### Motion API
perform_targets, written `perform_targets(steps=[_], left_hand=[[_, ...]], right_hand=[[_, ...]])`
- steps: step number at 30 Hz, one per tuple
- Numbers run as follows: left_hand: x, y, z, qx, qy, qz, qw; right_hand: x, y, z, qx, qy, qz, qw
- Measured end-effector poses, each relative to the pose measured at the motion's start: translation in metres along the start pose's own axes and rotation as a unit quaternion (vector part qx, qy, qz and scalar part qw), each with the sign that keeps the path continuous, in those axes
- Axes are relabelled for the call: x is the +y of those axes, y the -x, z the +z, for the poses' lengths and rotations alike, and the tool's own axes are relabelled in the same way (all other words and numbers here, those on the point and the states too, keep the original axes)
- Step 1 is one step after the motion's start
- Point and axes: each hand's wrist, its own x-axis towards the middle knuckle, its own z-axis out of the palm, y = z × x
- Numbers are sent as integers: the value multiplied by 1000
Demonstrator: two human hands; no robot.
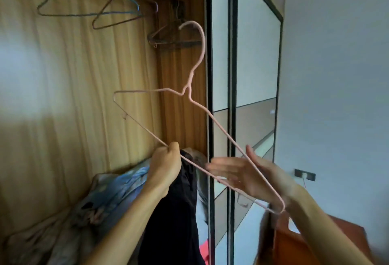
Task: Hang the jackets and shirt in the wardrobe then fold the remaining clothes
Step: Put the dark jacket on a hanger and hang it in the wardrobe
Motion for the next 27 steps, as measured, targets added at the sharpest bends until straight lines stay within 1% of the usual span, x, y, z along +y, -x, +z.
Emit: perform_targets(steps=[1, 3, 5, 6, 9, 10, 12, 13, 15, 16, 17, 22, 24, 27], left_hand=[[-2, 7, 12, -4, -32, 14, 999], [-7, 22, 38, -15, -84, 42, 995], [-12, 43, 63, -35, -92, 51, 994], [-12, 57, 73, -49, -101, 43, 993], [-13, 97, 98, -104, -156, 38, 982], [-13, 110, 103, -127, -152, 32, 980], [-17, 127, 112, -214, -101, -18, 971], [-18, 133, 113, -268, -67, -58, 959], [-20, 137, 111, -364, -42, -118, 923], [-21, 138, 110, -404, -46, -133, 904], [-23, 137, 112, -424, -43, -135, 895], [-38, 150, 142, -416, -53, -159, 894], [-47, 161, 159, -422, -58, -165, 890], [-51, 177, 179, -461, -51, -161, 871]], right_hand=[[-11, 12, 6, 6, 3, -24, 1000], [-32, 32, 12, 33, 88, -14, 995], [-46, 46, 24, 77, 158, -19, 984], [-51, 49, 30, 98, 172, -26, 980], [-63, 52, 30, 240, 183, -29, 953], [-64, 58, 24, 268, 177, -22, 947], [-59, 74, 8, 305, 144, 1, 941], [-53, 86, -1, 321, 123, 10, 939], [-37, 124, -19, 357, 90, 17, 930], [-28, 149, -27, 370, 80, 18, 925], [-17, 176, -34, 392, 77, 23, 916], [47, 307, -49, 486, 122, 116, 858], [71, 345, -41, 490, 136, 150, 848], [96, 381, -28, 492, 142, 184, 839]])
